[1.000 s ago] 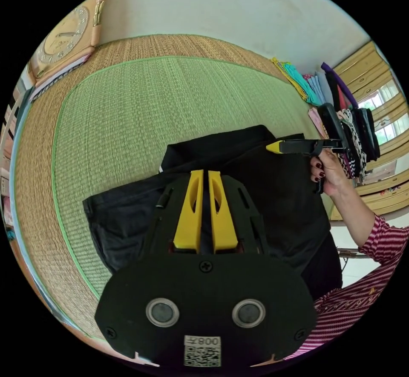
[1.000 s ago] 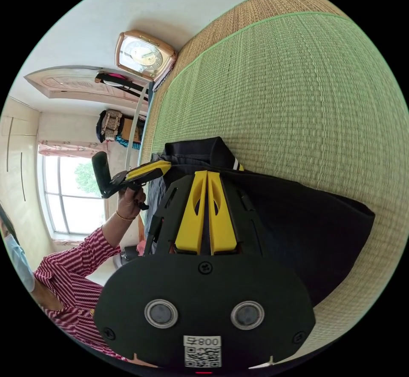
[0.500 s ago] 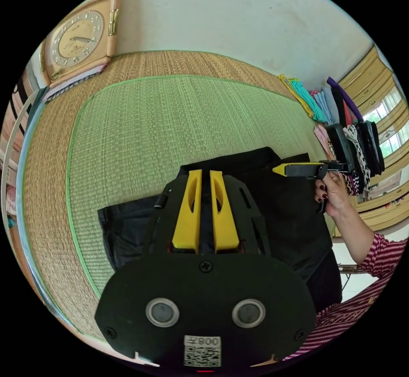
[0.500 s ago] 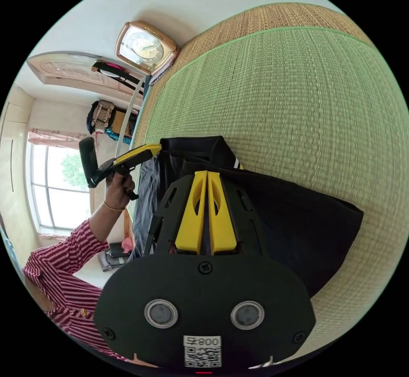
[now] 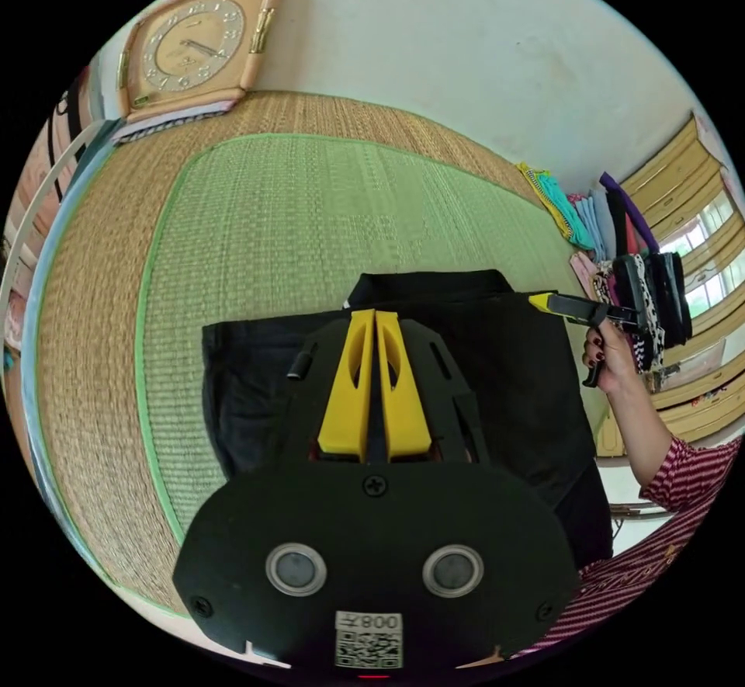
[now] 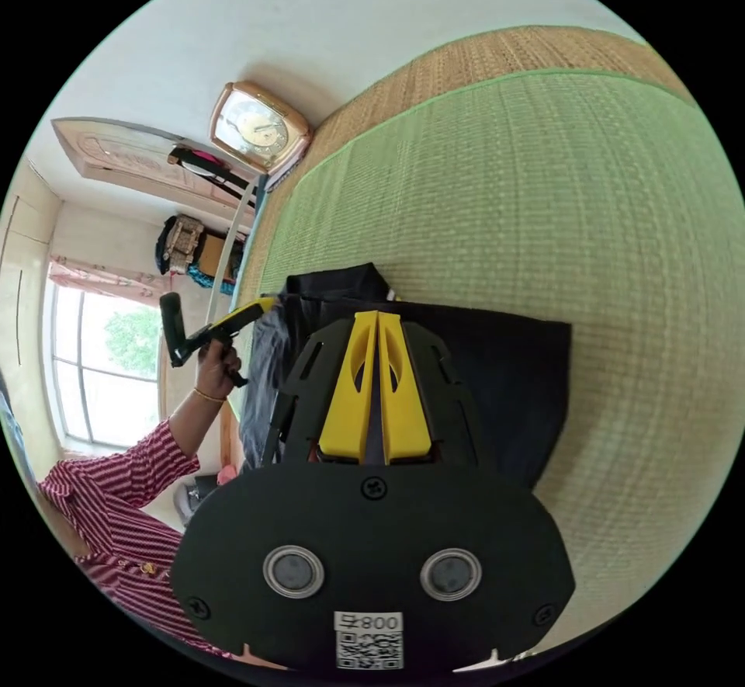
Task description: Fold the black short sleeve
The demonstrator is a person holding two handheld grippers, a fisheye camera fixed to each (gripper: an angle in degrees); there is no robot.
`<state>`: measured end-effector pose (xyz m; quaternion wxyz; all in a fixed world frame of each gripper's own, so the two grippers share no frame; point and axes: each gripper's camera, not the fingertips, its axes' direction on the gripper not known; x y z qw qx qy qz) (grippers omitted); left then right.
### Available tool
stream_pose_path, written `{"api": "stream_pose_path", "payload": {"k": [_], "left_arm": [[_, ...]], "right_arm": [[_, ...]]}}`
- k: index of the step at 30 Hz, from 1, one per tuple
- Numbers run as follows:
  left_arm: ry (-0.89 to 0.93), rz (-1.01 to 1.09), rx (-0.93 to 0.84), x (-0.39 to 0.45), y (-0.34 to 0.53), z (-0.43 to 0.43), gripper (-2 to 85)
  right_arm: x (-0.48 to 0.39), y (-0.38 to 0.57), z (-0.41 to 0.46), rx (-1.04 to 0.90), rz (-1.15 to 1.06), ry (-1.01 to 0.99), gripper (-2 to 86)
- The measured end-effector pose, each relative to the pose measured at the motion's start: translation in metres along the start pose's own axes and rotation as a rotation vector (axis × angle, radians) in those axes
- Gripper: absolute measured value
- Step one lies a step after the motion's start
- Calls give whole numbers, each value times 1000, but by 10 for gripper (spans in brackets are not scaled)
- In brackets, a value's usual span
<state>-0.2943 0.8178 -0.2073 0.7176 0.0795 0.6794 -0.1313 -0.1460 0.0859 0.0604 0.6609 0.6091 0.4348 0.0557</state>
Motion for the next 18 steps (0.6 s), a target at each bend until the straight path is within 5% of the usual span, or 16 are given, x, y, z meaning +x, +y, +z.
{"api": "stream_pose_path", "payload": {"k": [10,18], "left_arm": [[51,-105,-8,-64,37,36,3],[96,-271,1,-116,154,27,34]], "right_arm": [[69,25,-57,17,143,-49,1],[73,114,-151,51,120,-107,11]]}}
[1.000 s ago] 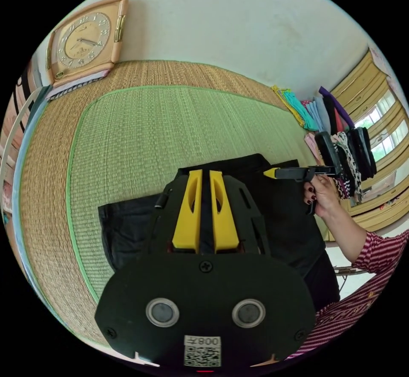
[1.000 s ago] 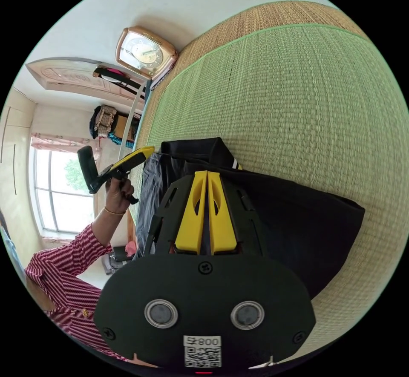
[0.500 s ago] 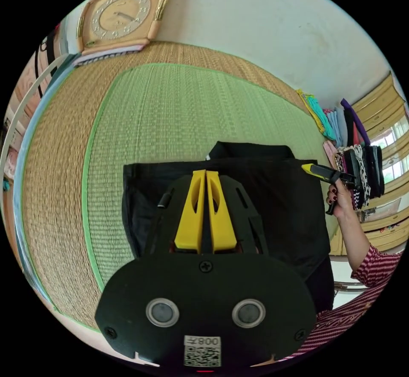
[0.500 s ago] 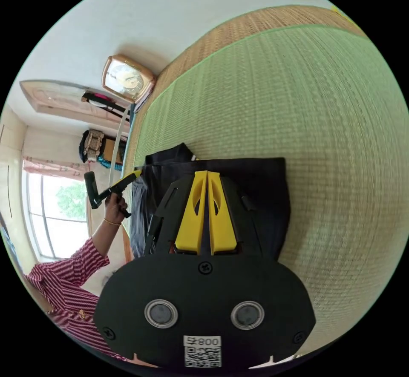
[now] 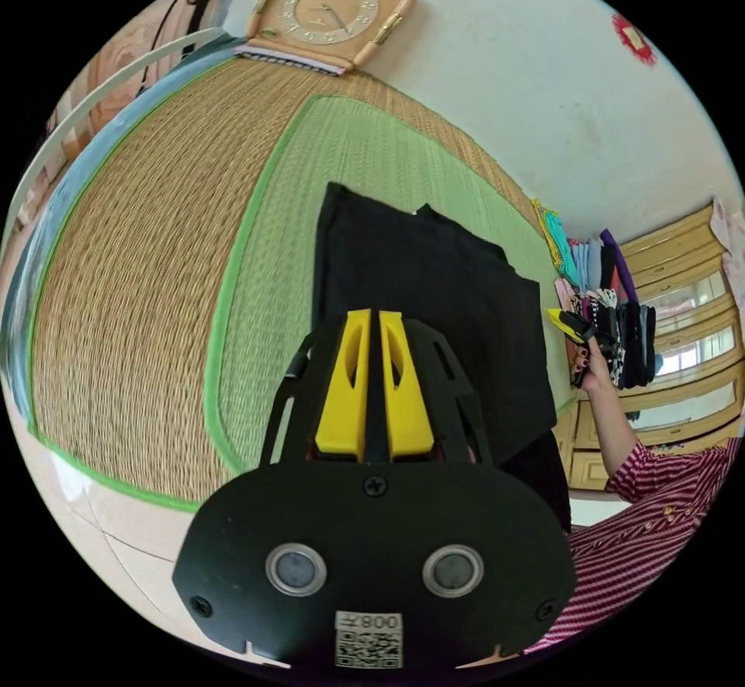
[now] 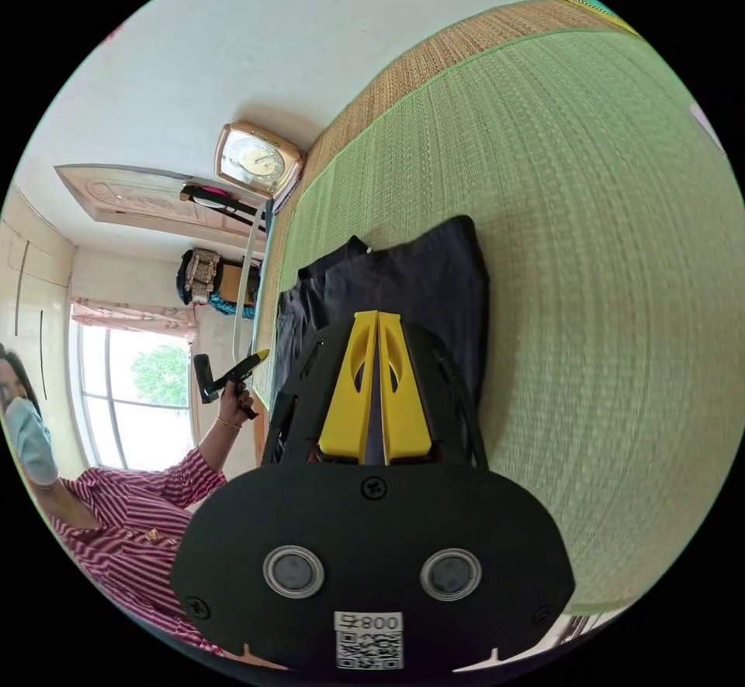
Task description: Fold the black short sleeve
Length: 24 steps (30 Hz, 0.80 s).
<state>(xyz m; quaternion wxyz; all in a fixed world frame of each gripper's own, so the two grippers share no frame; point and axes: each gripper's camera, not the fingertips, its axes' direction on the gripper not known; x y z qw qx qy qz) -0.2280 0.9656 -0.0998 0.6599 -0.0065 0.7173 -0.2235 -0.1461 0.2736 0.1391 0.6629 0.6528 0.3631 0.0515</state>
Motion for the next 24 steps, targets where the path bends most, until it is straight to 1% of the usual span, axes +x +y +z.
{"api": "stream_pose_path", "payload": {"k": [5,7,13,19,24], "left_arm": [[42,-152,-11,-56,82,2,68],[57,-182,-9,-66,102,7,73],[113,-210,-43,-81,134,50,82],[134,-213,-50,-92,137,99,75],[138,-206,-78,-94,140,132,66]], "right_arm": [[22,94,-58,-11,59,24,48],[33,137,-81,-14,95,9,62],[49,218,-119,-14,162,18,75],[51,254,-138,-24,167,81,82],[50,264,-140,-33,155,73,83]]}}
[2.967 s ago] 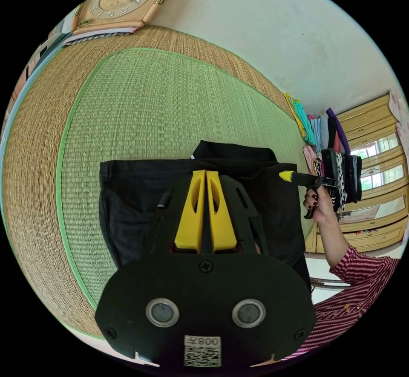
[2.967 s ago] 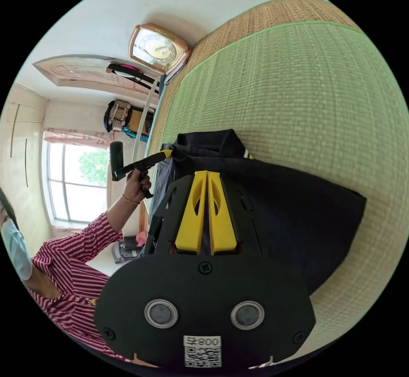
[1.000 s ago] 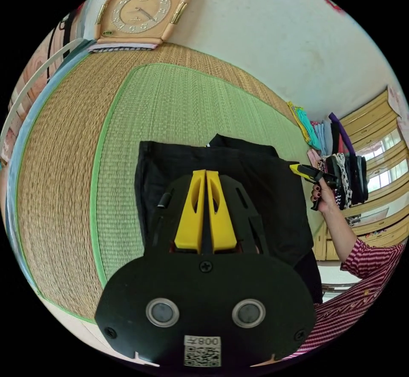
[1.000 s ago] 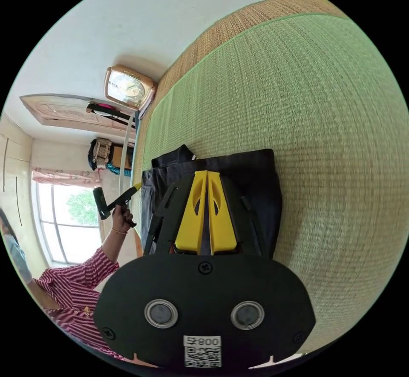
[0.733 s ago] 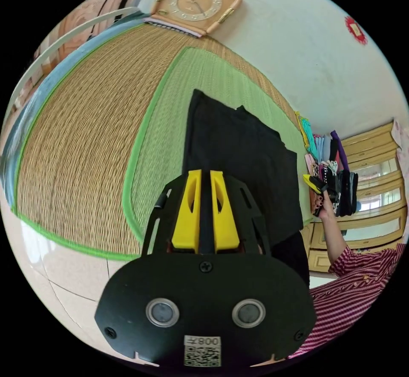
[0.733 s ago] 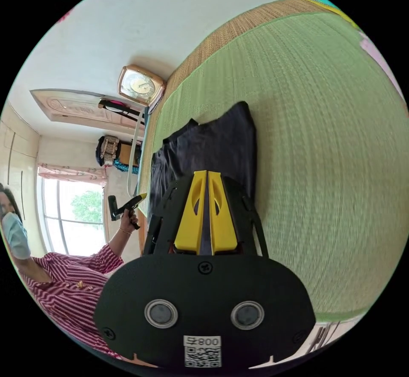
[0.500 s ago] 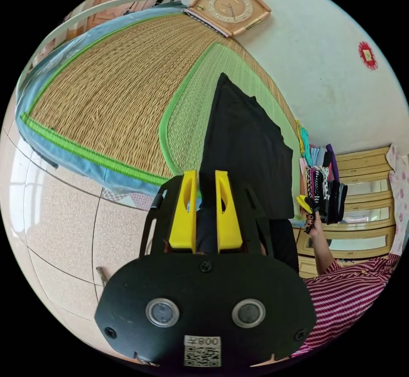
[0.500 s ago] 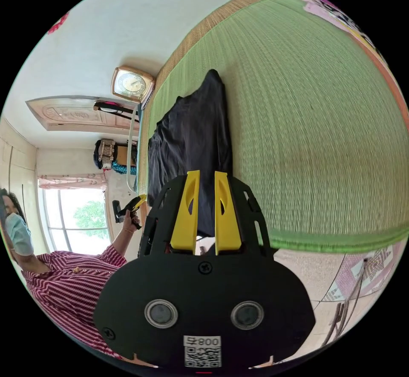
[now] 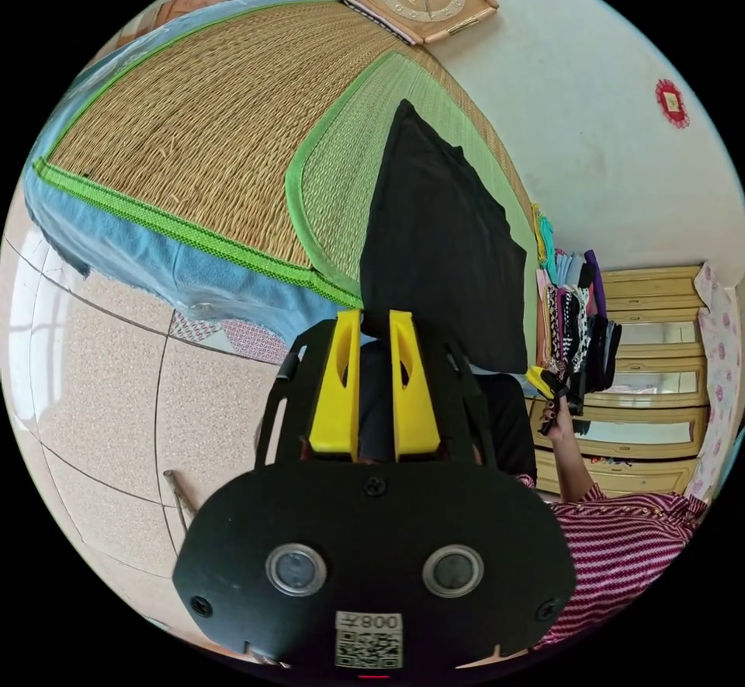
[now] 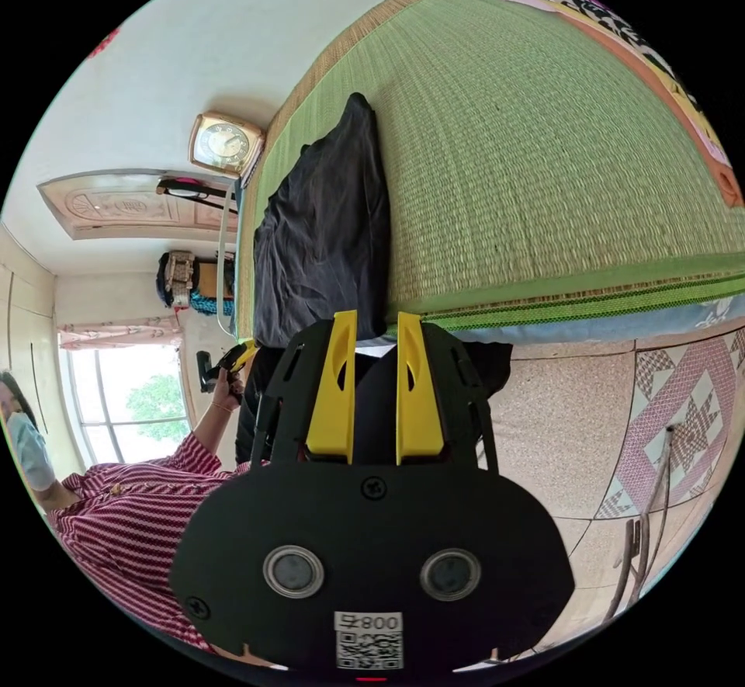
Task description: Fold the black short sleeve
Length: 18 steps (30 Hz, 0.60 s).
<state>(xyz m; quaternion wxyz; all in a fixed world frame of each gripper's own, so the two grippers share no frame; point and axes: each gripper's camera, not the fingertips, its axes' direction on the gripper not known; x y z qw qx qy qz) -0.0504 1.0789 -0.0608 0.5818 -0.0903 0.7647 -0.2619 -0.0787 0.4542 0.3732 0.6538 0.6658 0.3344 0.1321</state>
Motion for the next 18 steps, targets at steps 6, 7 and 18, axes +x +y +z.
{"api": "stream_pose_path", "payload": {"k": [6,7,18], "left_arm": [[-11,-8,-14,-3,-2,45,31],[-18,2,-10,-1,-3,51,26],[-53,-1,28,-3,1,118,10]], "right_arm": [[1,1,14,-50,-9,2,51],[1,2,13,-49,-13,-5,42],[-5,23,7,-75,-59,-38,17]]}}
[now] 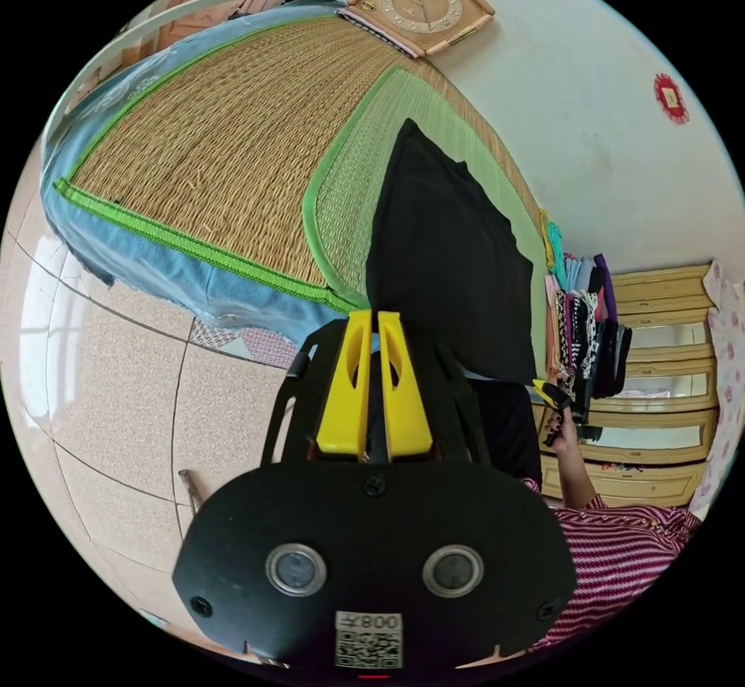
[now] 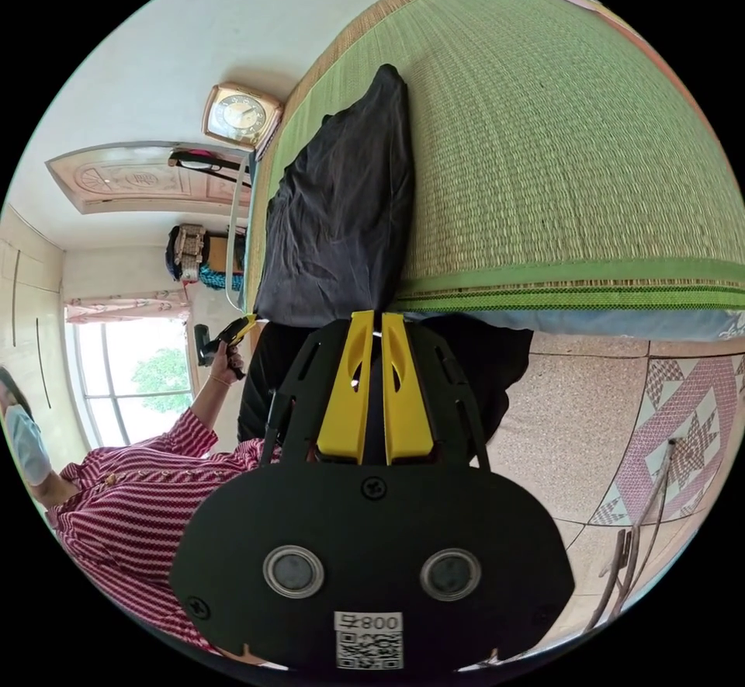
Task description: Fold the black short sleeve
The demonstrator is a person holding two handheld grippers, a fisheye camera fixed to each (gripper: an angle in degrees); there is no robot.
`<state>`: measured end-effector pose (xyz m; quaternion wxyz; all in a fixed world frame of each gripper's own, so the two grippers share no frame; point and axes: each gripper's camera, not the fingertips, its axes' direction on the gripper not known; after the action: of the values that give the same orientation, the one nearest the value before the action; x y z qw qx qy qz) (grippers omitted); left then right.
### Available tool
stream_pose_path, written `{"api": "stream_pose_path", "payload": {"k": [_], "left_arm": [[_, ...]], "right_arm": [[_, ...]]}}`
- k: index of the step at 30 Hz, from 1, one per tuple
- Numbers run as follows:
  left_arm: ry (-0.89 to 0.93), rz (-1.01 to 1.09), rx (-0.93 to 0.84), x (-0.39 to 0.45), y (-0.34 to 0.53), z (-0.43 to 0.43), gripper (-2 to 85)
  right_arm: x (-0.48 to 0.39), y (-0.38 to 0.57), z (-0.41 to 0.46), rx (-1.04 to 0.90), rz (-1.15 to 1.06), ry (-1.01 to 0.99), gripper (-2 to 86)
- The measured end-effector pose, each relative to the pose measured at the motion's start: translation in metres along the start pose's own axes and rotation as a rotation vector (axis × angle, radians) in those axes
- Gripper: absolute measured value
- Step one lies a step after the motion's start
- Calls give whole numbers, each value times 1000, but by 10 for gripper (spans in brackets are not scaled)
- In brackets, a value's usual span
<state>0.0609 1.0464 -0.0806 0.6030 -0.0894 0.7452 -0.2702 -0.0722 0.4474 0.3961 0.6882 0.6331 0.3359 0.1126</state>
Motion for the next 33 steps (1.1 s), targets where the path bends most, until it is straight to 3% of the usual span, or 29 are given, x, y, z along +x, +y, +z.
{"api": "stream_pose_path", "payload": {"k": [6,9,13,19,26,33], "left_arm": [[-42,-2,40,9,18,36,6],[-72,108,74,43,24,50,7],[39,365,43,129,30,101,24],[151,772,-178,290,56,234,76],[-20,1163,-308,439,111,366,108],[-183,1249,-312,493,133,435,60]], "right_arm": [[3,15,-5,31,-3,-49,15],[1,18,-8,38,-17,-51,15],[-3,22,-7,49,-32,-59,14],[-7,26,-5,56,-49,-78,14],[-9,29,2,53,-75,-101,13],[0,27,21,25,-95,-118,12]]}}
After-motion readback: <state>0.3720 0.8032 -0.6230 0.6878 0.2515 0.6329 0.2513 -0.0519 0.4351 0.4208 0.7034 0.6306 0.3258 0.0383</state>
